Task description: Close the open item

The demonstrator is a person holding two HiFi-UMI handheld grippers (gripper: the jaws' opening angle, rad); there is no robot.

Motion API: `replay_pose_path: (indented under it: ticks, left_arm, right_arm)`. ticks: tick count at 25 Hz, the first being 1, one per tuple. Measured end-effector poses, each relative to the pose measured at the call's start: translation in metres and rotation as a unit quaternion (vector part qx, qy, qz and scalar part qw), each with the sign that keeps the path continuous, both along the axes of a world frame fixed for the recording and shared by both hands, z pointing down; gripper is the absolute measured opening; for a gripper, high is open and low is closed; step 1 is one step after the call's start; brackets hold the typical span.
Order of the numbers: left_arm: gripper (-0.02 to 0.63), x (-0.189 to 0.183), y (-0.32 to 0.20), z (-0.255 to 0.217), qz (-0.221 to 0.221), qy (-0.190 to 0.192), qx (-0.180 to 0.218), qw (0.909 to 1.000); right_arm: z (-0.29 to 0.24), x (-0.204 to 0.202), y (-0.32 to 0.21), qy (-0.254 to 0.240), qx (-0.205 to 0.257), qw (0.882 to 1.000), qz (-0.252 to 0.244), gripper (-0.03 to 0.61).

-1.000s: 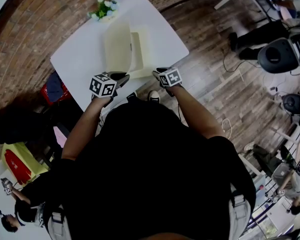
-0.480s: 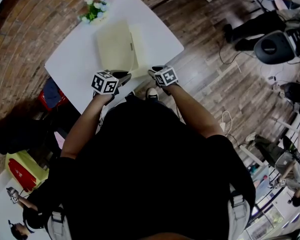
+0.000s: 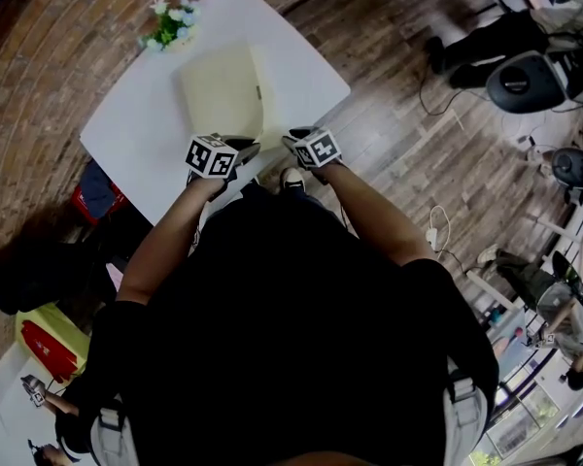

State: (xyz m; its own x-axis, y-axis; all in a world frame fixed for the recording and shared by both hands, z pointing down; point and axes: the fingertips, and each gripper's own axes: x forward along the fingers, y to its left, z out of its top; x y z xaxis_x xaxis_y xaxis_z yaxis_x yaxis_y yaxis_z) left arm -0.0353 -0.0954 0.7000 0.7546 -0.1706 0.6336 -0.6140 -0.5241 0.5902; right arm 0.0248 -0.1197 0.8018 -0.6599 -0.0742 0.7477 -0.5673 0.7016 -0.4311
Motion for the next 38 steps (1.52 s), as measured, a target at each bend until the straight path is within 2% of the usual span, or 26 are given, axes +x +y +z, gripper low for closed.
replay_pose_path:
  ticks: [25, 38]
  left_arm:
    - [0.043, 0.028, -0.012, 0.045, 0.028, 0.008, -0.061, 0.9977]
    - [0.058, 0.037, -0.015, 0.062, 0.037, 0.018, -0.115, 0.9926]
  right_arm:
    - [-0.008, 0.003, -0.002, -0.003, 0.001, 1.000, 0.015, 0.121]
    - [-0.003, 0.005, 0.000, -0.002, -0.007, 1.000, 0.029, 0.118]
